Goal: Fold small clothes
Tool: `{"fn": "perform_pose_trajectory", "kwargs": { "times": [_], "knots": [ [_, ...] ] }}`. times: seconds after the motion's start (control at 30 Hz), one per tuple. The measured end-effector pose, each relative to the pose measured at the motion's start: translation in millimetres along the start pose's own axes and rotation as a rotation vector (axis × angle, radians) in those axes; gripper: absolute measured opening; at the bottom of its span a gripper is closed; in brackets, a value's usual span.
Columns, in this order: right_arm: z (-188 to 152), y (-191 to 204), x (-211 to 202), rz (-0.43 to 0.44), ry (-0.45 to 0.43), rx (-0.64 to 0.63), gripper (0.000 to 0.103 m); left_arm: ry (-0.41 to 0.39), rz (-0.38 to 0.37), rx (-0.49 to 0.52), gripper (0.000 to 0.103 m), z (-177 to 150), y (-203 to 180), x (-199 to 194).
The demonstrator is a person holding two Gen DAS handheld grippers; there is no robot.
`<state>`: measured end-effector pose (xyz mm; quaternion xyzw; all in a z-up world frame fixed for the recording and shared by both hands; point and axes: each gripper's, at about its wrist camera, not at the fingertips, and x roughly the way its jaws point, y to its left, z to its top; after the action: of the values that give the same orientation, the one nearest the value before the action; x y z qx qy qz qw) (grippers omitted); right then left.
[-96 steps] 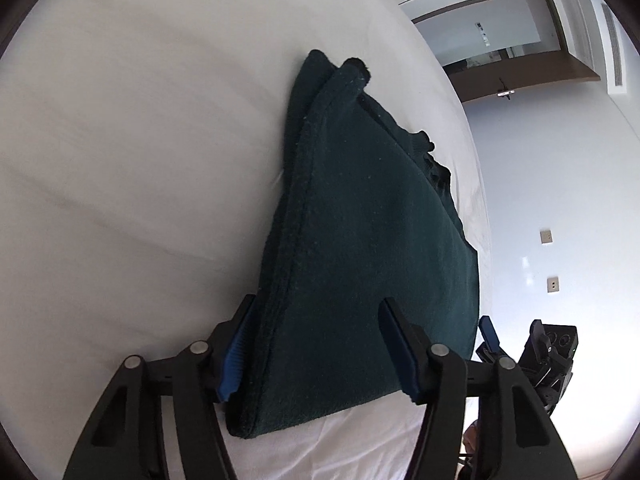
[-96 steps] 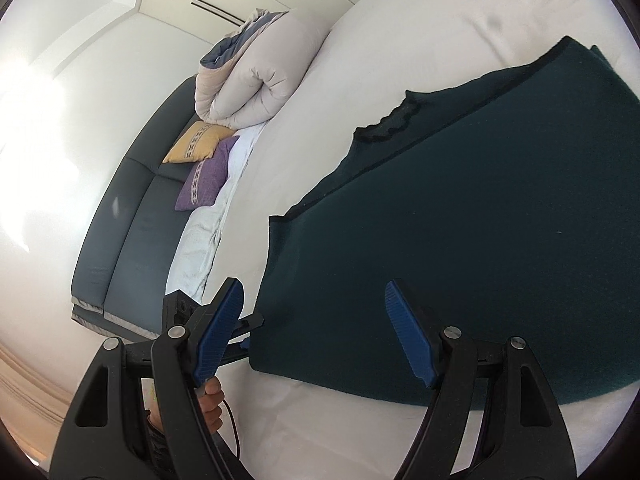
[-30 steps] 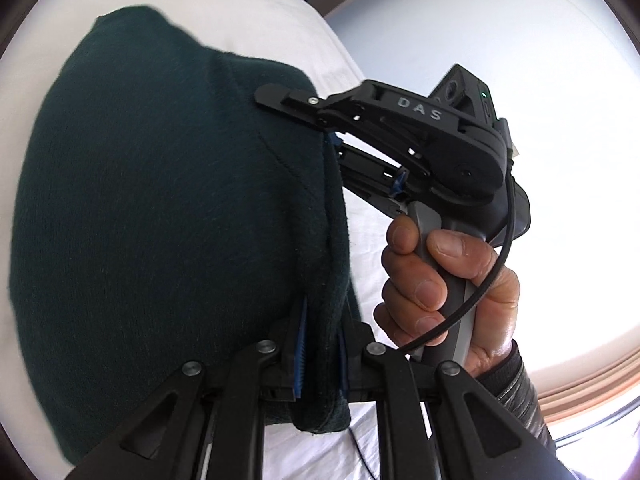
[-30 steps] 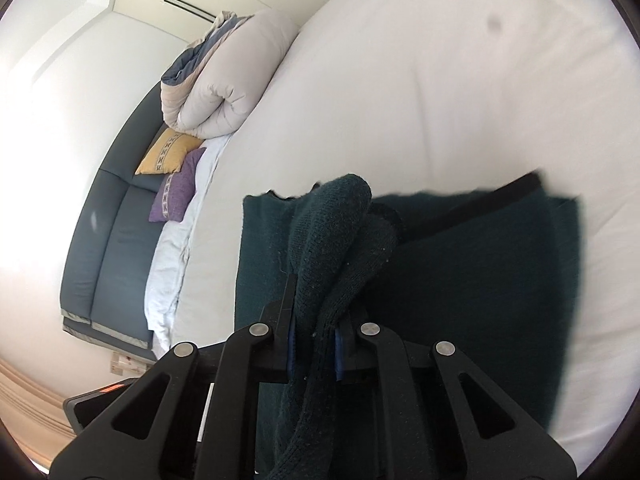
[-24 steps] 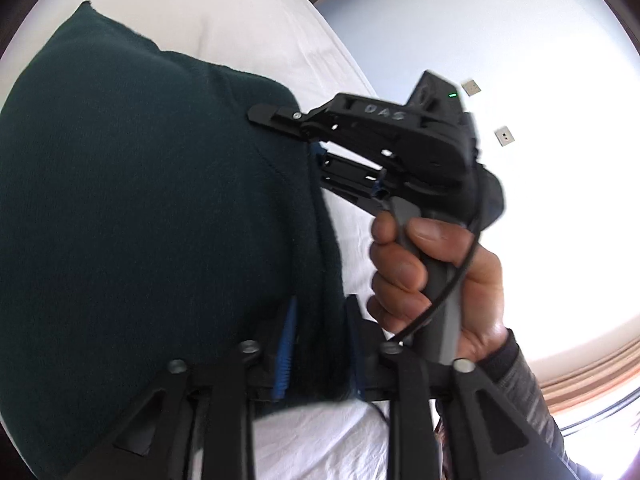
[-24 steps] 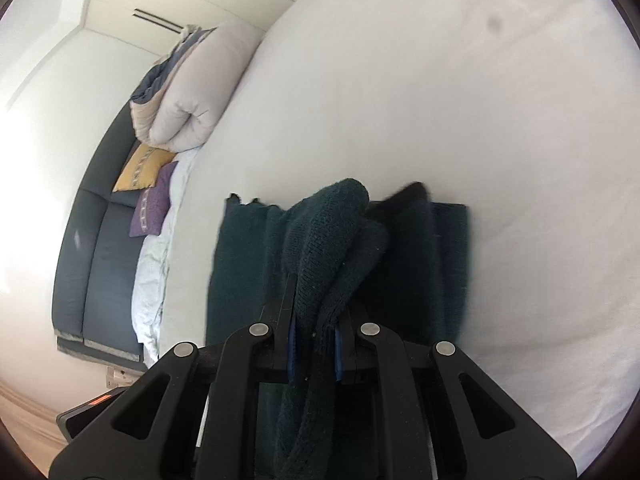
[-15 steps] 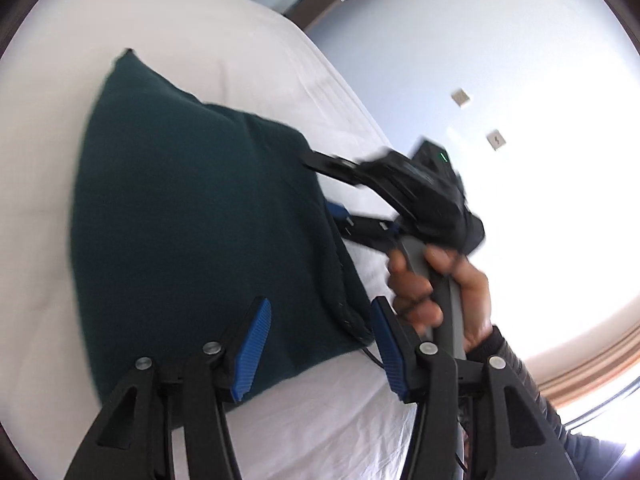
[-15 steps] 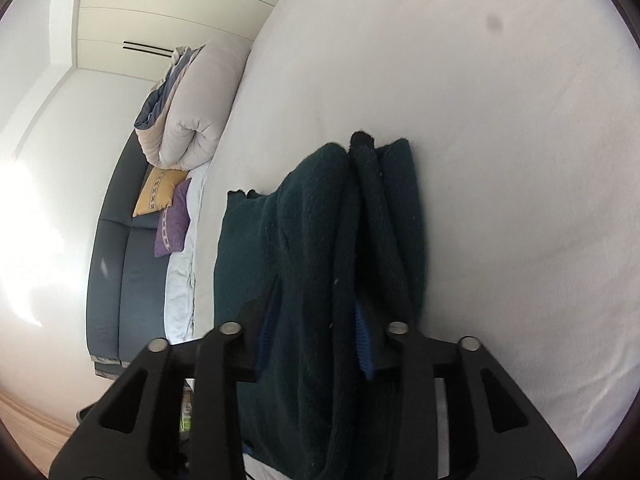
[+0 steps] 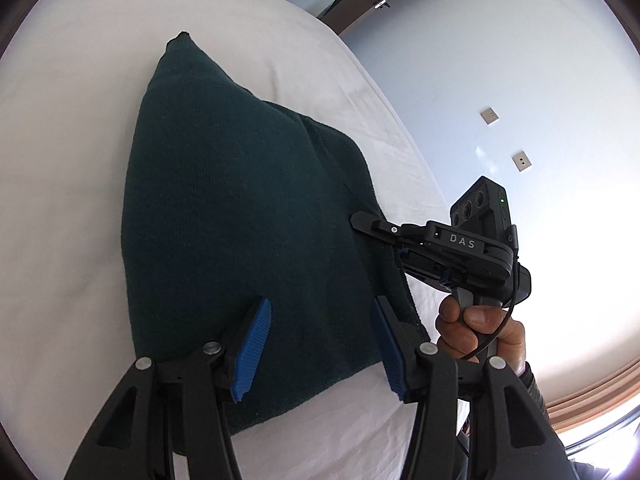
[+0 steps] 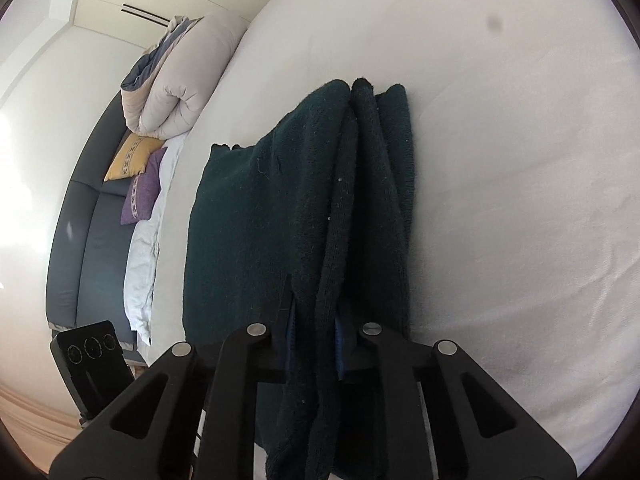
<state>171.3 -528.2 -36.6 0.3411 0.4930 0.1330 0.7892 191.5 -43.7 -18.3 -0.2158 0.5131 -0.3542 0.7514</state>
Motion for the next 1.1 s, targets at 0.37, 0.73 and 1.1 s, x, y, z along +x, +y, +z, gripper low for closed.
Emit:
{"fn": "perform_pose_trajectory", "kwargs": {
  "times": [0.37,0.73,1.1],
  "knots": [
    [2,-14,-34,-0.008,-0.047,-0.015,0.012,-0.010,0.019,0.038,0.054,-6,-22,30],
    [-12,-43,-33,0.066,-0.069,0.087,0.016,-0.055,0.070,0.086,0.054,0,-25,23],
    [-45,39,-72,0.051,-0.097,-0.136,0.026,-0.114,0.159,0.228,0.039,51,-33,26]
  ]
}}
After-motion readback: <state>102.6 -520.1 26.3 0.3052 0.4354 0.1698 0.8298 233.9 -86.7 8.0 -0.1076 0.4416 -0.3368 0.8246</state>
